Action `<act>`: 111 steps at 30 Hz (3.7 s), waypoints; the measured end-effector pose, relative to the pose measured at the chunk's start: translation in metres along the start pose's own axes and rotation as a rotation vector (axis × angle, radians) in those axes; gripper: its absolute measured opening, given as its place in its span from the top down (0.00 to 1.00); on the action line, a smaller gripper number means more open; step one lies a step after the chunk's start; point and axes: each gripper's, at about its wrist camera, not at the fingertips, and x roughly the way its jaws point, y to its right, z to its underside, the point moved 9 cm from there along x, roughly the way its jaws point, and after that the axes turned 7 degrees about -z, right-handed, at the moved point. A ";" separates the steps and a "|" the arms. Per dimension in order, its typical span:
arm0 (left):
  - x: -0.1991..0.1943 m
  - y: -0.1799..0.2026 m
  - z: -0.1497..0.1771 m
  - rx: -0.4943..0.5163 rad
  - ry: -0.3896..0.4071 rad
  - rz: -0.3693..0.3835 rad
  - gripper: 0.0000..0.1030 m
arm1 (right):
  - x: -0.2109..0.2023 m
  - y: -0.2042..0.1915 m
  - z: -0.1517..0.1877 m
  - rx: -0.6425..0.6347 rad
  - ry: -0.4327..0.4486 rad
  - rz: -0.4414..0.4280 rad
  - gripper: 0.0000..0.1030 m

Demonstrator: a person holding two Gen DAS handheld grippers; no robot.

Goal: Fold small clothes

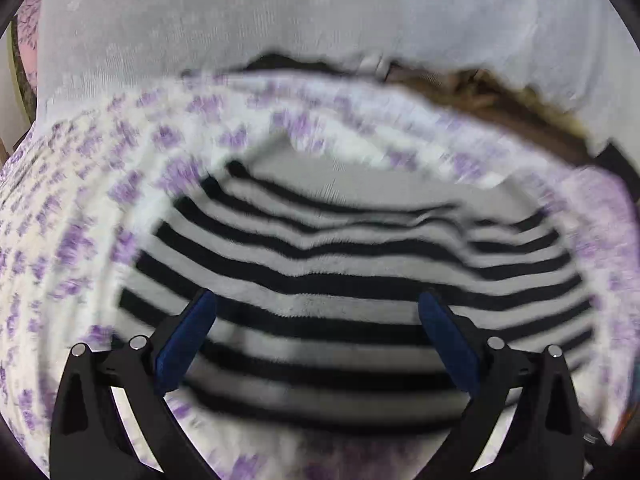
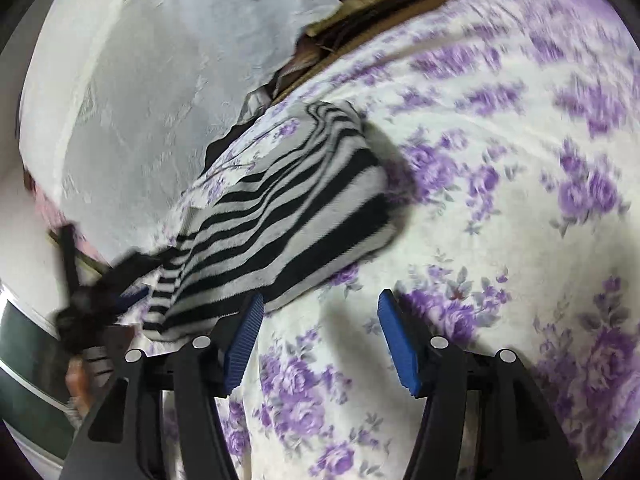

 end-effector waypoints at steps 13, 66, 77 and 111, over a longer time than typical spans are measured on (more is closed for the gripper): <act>0.003 -0.006 0.027 0.005 0.005 0.024 0.04 | 0.038 0.015 -0.042 0.287 0.078 -0.010 0.40; 0.003 -0.170 0.034 -0.180 -0.007 -0.025 0.05 | 0.068 -0.115 -0.078 0.029 0.322 -0.019 0.72; 0.012 -0.164 0.030 -0.188 -0.027 0.009 0.04 | 0.097 -0.161 -0.071 -0.022 0.304 -0.046 0.72; 0.030 -0.233 0.024 -0.314 -0.076 -0.168 0.05 | 0.217 -0.265 0.083 -0.633 -0.098 0.082 0.68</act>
